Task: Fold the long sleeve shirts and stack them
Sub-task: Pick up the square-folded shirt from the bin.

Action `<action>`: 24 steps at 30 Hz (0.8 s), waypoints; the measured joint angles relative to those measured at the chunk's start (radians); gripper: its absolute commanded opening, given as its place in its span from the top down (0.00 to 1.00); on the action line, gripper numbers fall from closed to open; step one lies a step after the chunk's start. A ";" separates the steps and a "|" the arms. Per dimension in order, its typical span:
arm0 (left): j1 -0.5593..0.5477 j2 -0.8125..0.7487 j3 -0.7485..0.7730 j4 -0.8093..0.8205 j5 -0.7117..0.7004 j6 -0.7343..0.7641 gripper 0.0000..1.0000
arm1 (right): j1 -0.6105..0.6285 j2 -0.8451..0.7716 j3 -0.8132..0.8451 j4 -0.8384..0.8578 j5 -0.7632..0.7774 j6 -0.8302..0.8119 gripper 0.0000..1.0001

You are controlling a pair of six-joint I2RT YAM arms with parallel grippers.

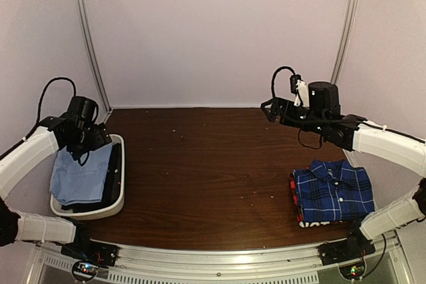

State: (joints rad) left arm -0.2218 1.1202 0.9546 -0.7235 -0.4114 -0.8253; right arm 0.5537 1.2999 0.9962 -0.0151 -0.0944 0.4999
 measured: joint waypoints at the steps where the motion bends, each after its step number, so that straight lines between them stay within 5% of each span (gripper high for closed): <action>1: 0.014 0.004 -0.013 -0.007 0.002 -0.003 0.03 | 0.000 0.000 0.000 0.004 0.000 0.000 0.00; 19: 0.173 0.234 -0.145 0.108 0.101 0.003 0.23 | 0.000 0.002 -0.022 0.021 -0.001 -0.004 0.00; 24: 0.176 0.298 -0.156 0.163 0.105 0.006 0.49 | 0.000 0.001 -0.029 0.021 -0.002 -0.004 0.00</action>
State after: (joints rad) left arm -0.0456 1.4181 0.7986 -0.5606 -0.3069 -0.8192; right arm 0.5537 1.3010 0.9676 0.0063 -0.0959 0.4961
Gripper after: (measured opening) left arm 0.672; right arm 0.997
